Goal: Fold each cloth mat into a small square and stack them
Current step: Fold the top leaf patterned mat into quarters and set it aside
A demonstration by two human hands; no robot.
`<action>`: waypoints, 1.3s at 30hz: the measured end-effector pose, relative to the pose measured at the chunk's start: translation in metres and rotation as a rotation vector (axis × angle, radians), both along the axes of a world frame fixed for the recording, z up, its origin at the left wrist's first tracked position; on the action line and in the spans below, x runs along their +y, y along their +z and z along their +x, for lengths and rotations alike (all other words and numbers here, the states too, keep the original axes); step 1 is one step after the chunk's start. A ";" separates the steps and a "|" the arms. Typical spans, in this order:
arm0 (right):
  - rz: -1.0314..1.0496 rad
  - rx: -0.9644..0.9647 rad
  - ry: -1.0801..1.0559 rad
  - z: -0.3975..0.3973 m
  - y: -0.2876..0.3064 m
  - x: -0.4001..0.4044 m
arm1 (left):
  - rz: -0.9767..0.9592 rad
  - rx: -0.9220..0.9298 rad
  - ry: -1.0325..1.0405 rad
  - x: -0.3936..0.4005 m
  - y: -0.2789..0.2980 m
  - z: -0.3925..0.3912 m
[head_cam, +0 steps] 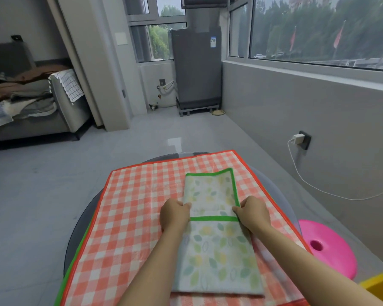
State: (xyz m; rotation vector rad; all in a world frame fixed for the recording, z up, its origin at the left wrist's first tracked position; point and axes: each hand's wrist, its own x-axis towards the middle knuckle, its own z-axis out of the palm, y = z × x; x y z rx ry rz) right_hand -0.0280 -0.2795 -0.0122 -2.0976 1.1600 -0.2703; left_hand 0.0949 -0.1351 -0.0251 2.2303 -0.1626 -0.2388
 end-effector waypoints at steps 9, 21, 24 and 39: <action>0.352 -0.355 -0.088 -0.016 0.007 0.001 | -0.471 0.260 0.046 0.019 0.010 -0.008; 0.558 -0.375 0.120 -0.040 0.016 -0.009 | -0.586 0.410 -0.094 0.052 0.025 -0.018; 0.395 -0.346 0.159 -0.043 0.018 -0.002 | -0.398 0.285 -0.193 0.062 0.027 -0.021; -0.395 0.050 0.481 -0.044 0.005 0.036 | 0.327 -0.344 -0.583 0.058 0.013 -0.049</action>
